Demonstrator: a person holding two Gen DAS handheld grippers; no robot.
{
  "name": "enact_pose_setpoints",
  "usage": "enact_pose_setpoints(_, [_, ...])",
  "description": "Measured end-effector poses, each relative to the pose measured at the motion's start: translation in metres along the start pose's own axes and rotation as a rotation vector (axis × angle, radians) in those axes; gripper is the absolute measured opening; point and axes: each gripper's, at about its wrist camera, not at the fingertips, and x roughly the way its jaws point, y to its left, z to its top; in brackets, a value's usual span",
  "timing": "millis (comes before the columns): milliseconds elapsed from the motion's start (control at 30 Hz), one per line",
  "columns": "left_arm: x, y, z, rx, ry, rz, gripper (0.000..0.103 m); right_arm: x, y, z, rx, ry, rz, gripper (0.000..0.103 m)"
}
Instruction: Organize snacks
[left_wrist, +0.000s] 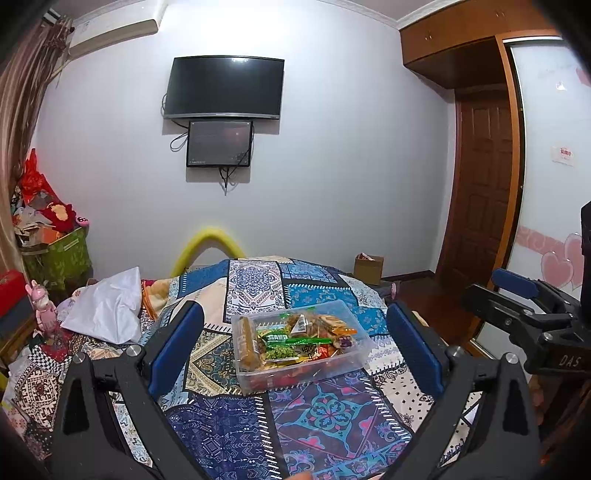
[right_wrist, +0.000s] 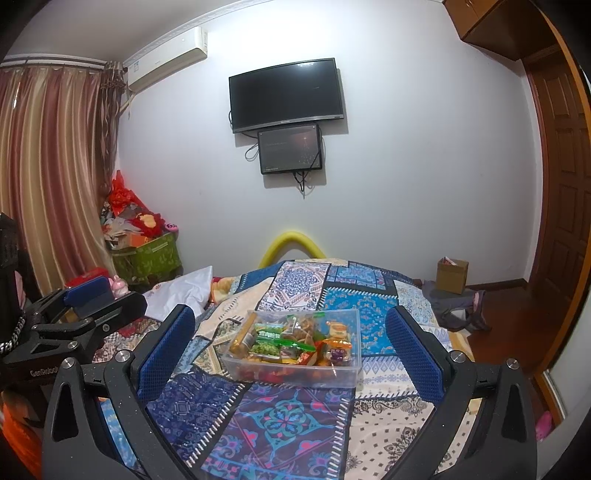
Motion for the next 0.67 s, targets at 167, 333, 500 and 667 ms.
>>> enact_pose_setpoints(167, [0.0019,-0.0009,0.0001,-0.006,0.007,0.0,0.1,0.001,-0.0005,-0.0001,0.001,0.003,0.0,0.103])
enact_pose_setpoints(333, [0.0041,-0.001,-0.0009,-0.012,0.023,-0.02,0.1,0.0016,-0.0009,-0.0004,0.002,0.008,-0.003,0.103])
enact_pose_setpoints(500, [0.0058,-0.0018,-0.0019,-0.017,0.026,-0.025,0.1,0.0031,-0.0014,-0.0008,0.006,0.011,-0.002,0.103])
enact_pose_setpoints(667, [0.0095,-0.0006,-0.0025,-0.028,0.035,-0.026,0.1,0.0055,-0.0022,-0.0021,0.005,0.018,-0.005,0.103])
